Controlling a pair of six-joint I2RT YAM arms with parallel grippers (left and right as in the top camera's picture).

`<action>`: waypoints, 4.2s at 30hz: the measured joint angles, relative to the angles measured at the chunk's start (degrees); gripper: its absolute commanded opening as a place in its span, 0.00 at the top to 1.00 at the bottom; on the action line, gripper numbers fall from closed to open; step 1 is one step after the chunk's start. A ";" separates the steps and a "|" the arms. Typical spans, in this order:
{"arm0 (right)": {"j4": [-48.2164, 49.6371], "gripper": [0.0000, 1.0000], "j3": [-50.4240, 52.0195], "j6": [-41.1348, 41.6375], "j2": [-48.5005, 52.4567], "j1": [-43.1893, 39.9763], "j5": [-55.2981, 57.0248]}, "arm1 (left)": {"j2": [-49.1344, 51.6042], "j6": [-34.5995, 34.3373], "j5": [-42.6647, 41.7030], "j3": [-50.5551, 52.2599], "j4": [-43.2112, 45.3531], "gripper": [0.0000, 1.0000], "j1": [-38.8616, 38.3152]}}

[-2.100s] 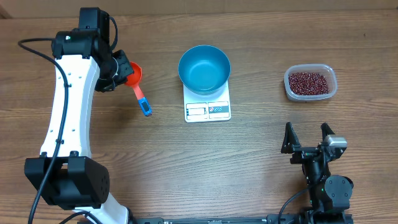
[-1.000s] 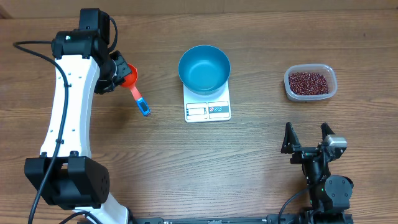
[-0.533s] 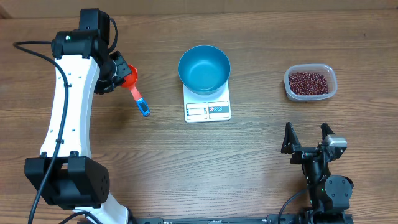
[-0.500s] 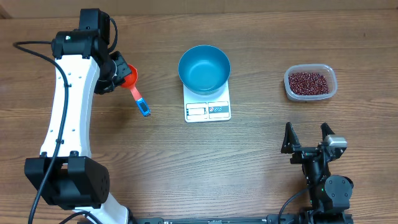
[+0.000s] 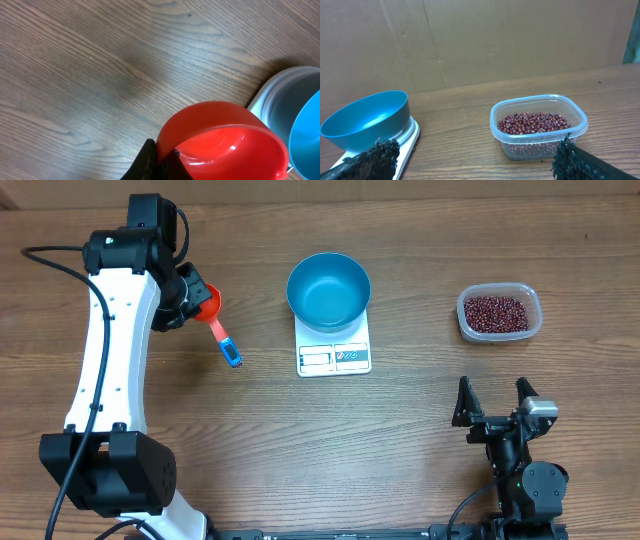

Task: Scoop item into bowl and weigh 150g on scale
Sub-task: 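Carry the red scoop with the left gripper toward the blue bowl, then move the right gripper to the scoop's blue handle and grasp it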

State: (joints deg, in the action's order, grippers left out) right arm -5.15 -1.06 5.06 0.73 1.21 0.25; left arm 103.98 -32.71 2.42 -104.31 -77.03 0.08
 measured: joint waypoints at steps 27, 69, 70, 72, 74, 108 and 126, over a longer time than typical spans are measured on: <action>0.02 0.00 0.00 0.02 0.00 0.02 0.00 | 0.00 -21.38 -0.55 0.00 -0.50 0.96 -1.03; 0.02 0.00 0.00 0.00 0.00 0.00 0.00 | 0.00 -40.89 -6.56 0.00 -0.50 0.96 -13.14; 0.00 0.00 0.00 0.02 0.00 0.00 0.00 | 0.00 -41.09 -6.54 0.00 -0.50 0.96 -13.66; 0.02 0.00 0.00 0.02 0.00 0.00 0.00 | 0.00 -41.75 -6.56 0.02 -0.48 0.96 -14.67; 0.00 0.00 0.00 0.04 0.00 0.02 -0.04 | 0.00 -42.99 -6.58 0.00 -0.48 0.96 -15.76; -9.57 0.00 -29.77 32.28 33.53 0.02 -25.77 | 0.00 -50.99 -15.56 0.00 0.79 0.96 -18.01; 26.93 0.00 -30.56 62.16 62.64 0.07 -54.69 | 0.00 -55.98 -18.45 0.00 4.24 0.96 -23.85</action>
State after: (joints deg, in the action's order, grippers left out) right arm 21.78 -31.62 67.22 63.37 1.28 -54.43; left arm 103.98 -88.68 -16.03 -104.31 -72.79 -23.77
